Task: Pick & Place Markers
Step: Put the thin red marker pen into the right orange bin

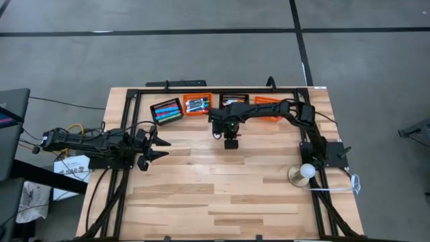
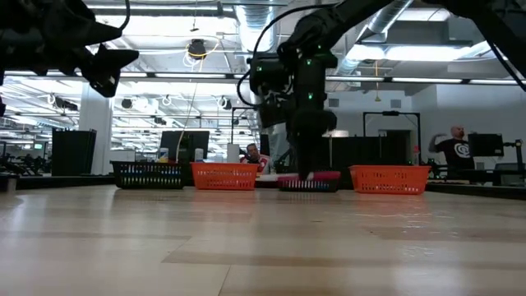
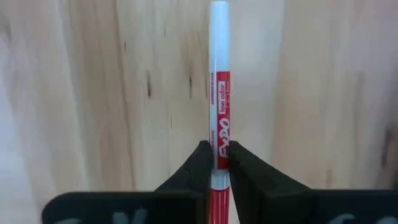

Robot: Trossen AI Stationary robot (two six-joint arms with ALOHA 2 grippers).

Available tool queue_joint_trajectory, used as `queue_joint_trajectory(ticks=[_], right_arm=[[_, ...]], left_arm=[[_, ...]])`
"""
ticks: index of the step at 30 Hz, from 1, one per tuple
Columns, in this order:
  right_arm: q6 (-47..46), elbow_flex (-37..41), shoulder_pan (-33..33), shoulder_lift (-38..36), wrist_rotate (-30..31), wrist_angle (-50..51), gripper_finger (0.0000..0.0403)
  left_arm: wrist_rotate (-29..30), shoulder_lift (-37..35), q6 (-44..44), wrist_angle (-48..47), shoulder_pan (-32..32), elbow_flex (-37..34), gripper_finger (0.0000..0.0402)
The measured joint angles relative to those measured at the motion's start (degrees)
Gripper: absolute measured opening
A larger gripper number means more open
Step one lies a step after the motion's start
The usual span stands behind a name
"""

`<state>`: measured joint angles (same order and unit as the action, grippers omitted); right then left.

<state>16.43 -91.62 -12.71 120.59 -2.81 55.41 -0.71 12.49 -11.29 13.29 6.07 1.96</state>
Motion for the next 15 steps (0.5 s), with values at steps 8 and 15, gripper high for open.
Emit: queue_joint_trajectory(ticks=[8, 15], right_arm=[[3.4, -6.9, -3.1, -4.7, 0.0, 12.0, 0.0019], [3.1, -7.1, -9.6, -14.6, 1.4, 17.4, 0.0029]], left_arm=[[0.0, 0.0, 0.2, 0.0, 0.0, 0.0, 0.019], [0.0, 0.0, 0.4, 0.0, 0.0, 0.0, 0.019]])
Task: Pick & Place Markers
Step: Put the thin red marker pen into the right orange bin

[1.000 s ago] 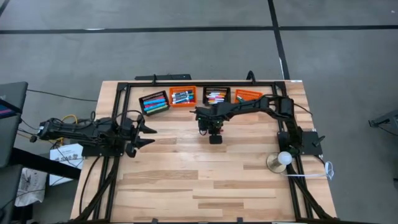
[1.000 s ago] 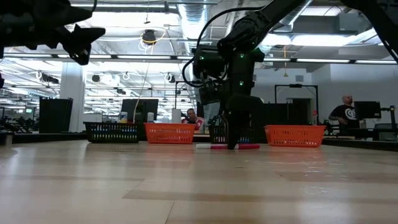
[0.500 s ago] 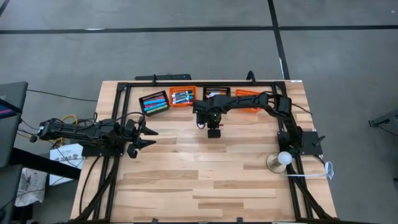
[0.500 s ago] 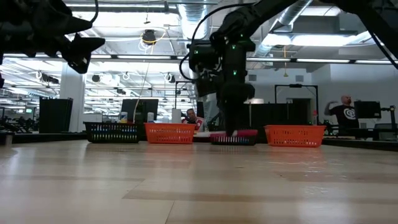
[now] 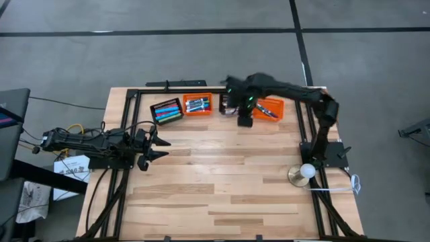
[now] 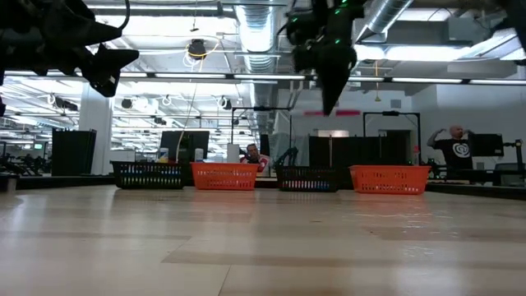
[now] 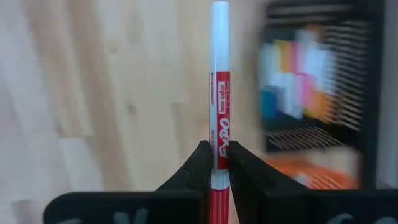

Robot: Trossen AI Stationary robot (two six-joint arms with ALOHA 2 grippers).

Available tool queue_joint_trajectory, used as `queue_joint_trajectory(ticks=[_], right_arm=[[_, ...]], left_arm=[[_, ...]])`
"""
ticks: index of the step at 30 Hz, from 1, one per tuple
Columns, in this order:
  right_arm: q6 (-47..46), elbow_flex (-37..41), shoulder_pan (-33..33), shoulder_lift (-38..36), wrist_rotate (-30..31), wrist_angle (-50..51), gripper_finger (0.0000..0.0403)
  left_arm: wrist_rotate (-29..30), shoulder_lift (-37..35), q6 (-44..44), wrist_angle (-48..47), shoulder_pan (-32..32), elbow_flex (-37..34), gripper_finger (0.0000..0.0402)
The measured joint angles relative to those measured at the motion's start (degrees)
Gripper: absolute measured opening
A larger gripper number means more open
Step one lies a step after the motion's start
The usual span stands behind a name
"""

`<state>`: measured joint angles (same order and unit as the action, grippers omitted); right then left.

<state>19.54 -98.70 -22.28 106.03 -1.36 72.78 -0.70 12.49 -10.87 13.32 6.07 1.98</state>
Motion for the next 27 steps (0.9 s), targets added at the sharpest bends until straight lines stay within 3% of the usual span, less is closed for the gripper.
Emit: queue_joint_trajectory(ticks=[8, 17, 23, 27], right_arm=[[1.4, 0.0, -9.4, -9.0, 2.9, 6.4, 0.003], [3.0, 0.4, -19.0, -10.5, 4.3, 7.6, 0.0023], [3.0, 6.9, -23.0, -10.5, 4.3, 6.7, 0.0036], [2.1, 14.1, -23.7, -10.5, 3.8, -0.4, 0.0034]], left_arm=[[0.0, 0.0, 0.0, 0.1, 0.0, 0.0, 0.019], [1.0, 0.0, 0.1, 0.5, 0.0, 0.0, 0.019], [1.1, 0.0, 0.1, 0.7, 0.0, 0.1, 0.019], [1.1, 0.0, 0.1, 0.7, 0.0, 0.1, 0.019]])
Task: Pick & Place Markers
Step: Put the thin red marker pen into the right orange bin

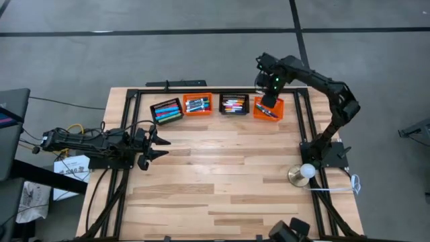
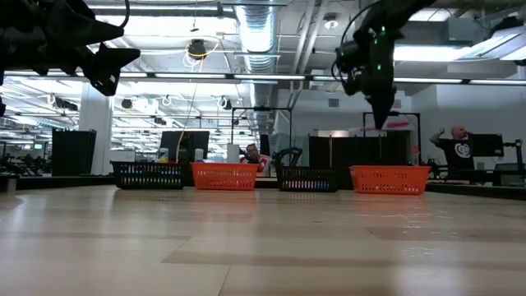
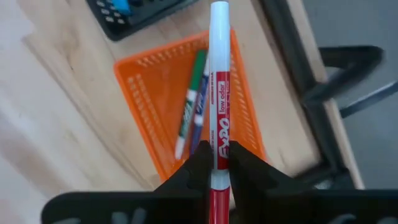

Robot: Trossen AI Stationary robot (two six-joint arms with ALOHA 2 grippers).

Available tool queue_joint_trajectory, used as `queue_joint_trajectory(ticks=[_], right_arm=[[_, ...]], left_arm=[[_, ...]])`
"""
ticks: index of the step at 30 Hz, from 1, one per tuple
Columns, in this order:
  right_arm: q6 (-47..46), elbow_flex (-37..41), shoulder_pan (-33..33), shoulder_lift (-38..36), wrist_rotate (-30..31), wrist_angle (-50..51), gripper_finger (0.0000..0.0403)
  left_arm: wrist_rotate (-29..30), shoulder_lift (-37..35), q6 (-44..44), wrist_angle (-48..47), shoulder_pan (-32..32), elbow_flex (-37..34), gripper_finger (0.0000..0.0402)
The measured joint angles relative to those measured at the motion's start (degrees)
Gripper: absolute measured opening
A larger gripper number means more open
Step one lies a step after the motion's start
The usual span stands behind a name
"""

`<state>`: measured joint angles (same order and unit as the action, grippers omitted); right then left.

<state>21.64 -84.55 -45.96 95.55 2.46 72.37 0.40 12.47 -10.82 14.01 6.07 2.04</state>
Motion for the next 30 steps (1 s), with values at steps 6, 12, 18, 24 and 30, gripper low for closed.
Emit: queue_joint_trajectory(ticks=[6, 12, 18, 24, 30], right_arm=[[-0.6, 11.3, -0.8, 0.0, -1.2, -10.0, 0.0029], [-2.2, 18.3, -2.8, 0.0, -1.2, -17.1, 0.0039], [-1.9, 20.1, -2.0, 0.8, -1.8, -20.4, 0.003], [-2.2, 20.1, -1.4, 2.7, -3.4, -23.7, 0.0039], [-2.2, 20.1, -1.8, 5.4, -3.6, -23.5, 0.0039]], left_arm=[[0.0, 0.0, -0.4, 0.2, 0.0, 0.0, 0.019], [0.0, 0.0, -0.6, 0.2, 0.0, 0.0, 0.019], [0.0, 0.0, -0.6, 0.2, 0.0, 0.0, 0.019], [0.0, 0.0, -0.6, 0.2, 0.0, 0.0, 0.019], [0.0, 0.0, -0.6, 0.2, 0.0, 0.0, 0.019]])
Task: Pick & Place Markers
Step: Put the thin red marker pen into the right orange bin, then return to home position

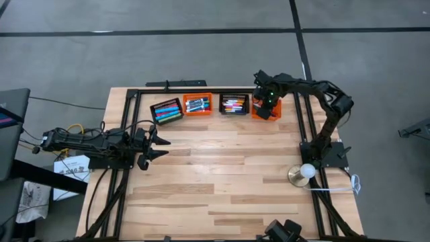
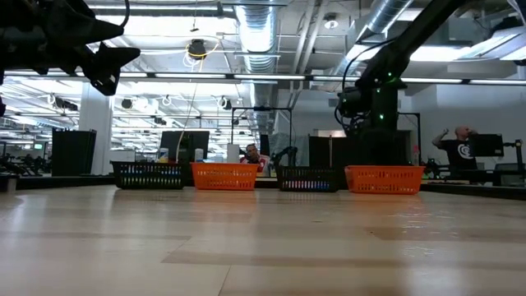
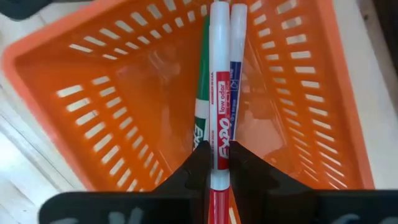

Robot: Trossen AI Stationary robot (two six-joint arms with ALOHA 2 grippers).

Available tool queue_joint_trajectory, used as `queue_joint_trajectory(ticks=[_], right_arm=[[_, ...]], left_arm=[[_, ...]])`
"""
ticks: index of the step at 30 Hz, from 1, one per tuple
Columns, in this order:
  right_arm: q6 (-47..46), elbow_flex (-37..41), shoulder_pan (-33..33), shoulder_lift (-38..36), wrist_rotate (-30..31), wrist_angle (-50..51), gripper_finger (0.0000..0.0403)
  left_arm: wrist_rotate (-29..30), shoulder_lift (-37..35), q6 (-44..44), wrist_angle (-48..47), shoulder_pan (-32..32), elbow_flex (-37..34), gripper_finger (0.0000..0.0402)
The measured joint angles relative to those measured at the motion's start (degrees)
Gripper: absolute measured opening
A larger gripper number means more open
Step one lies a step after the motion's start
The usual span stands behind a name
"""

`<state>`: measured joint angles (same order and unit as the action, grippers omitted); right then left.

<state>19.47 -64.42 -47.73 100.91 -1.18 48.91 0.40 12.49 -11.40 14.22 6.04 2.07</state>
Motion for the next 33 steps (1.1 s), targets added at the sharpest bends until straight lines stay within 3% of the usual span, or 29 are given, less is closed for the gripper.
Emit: queue_joint_trajectory(ticks=[14, 25, 29, 33], right_arm=[[0.0, 0.0, 0.1, 0.5, -0.6, 0.1, 0.0068], [-2.9, -0.8, 0.1, 0.5, -0.1, 2.8, 0.0164], [-4.0, -2.9, 0.4, -1.3, -0.3, 4.3, 0.0167], [-5.1, -5.1, 2.0, -7.5, -0.4, 4.2, 0.0158]], left_arm=[[0.0, 0.0, 0.0, 0.0, 0.0, 0.0, 0.019], [0.0, 0.0, 0.5, 0.0, 0.0, 0.0, 0.019], [0.0, 0.0, 2.8, 0.0, 0.0, 0.0, 0.019], [0.0, 0.0, 3.0, 0.0, 0.0, 0.0, 0.019]])
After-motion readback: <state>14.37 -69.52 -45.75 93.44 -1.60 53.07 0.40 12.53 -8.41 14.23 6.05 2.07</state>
